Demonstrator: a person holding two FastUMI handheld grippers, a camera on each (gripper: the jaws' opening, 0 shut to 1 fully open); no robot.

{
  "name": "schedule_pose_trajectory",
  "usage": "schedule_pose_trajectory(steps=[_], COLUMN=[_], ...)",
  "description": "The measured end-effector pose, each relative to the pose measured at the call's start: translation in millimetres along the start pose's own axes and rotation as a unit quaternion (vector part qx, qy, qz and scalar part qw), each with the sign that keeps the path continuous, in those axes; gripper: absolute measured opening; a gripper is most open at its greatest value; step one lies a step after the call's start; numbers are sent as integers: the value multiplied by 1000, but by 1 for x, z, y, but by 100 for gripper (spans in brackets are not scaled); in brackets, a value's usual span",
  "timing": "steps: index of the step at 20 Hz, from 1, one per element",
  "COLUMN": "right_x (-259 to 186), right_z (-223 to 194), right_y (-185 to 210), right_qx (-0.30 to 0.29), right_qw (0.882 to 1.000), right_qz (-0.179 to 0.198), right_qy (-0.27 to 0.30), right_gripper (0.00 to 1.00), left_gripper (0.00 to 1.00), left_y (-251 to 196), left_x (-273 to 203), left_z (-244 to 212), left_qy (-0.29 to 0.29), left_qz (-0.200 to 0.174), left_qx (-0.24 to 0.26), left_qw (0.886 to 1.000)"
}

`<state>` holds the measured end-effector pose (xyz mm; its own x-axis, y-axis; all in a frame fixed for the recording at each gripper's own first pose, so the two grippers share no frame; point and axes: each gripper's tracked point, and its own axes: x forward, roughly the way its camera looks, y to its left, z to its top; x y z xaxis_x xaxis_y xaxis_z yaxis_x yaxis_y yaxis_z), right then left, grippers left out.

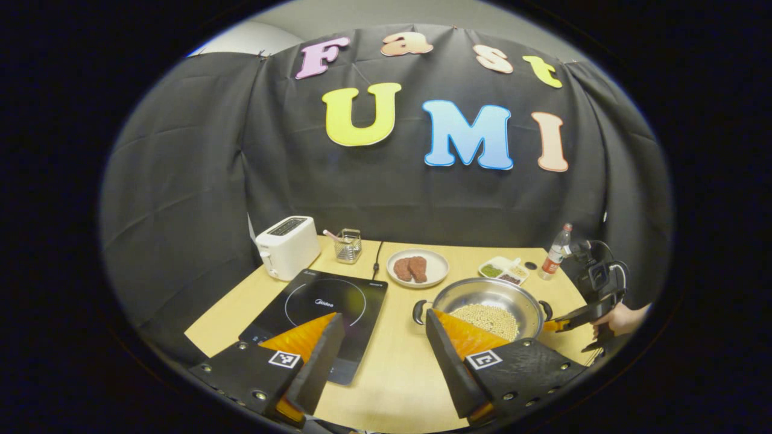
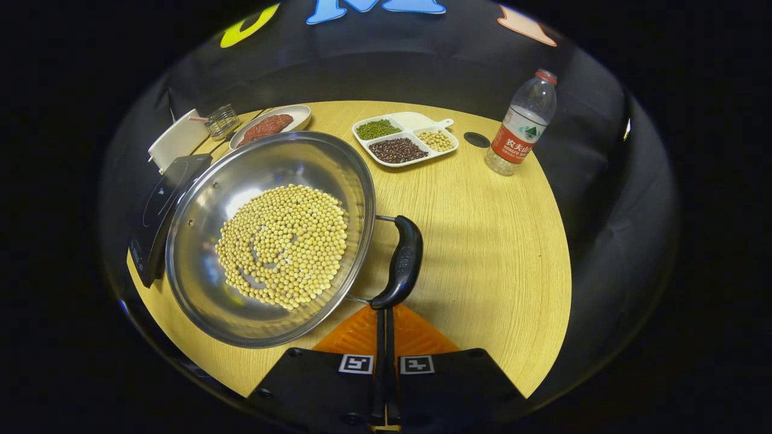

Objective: First push the handle of the pot to place it horizontally, then grasp the pot with both hands and set it on the induction cooktop.

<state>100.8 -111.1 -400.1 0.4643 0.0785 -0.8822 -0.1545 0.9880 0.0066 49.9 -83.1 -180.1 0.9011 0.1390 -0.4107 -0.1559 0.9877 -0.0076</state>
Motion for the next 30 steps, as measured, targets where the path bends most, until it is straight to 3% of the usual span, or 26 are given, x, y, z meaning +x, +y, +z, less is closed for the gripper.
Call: schedule_pose_trajectory(steps=[6,8,12,13,18,20,21,22,30], right_x=[-15,-26,-55,-61,-84,-86,-85,-84,-57], right_z=[-3,-5,1,5,24,31,35,39,74], right_y=[-7,-11,-6,-3,19,24,25,27,24], right_qx=[20,33,82,99,172,177,176,175,201], right_qw=[1000,999,996,994,982,981,981,981,977], right_qz=[-14,-20,-11,-5,29,32,33,32,48], right_qy=[-5,-12,-44,-53,-71,-72,-73,-73,-61], right_gripper=[3,15,87,100,98,98,94,98,98], left_gripper=[84,83,84,84,84,83,82,84,84], left_y=[0,1,6,7,1,-4,-8,-13,-60], left_x=[8,12,24,28,58,80,91,101,183], left_z=[4,6,6,6,4,2,1,-1,-50], left_qy=[-1,-2,1,4,25,41,51,61,149], left_qz=[-13,-23,-48,-56,-118,-136,-148,-157,-215], left_qx=[3,1,6,5,1,-7,-12,-15,-24], left_qw=[1000,1000,999,998,993,990,988,986,965])
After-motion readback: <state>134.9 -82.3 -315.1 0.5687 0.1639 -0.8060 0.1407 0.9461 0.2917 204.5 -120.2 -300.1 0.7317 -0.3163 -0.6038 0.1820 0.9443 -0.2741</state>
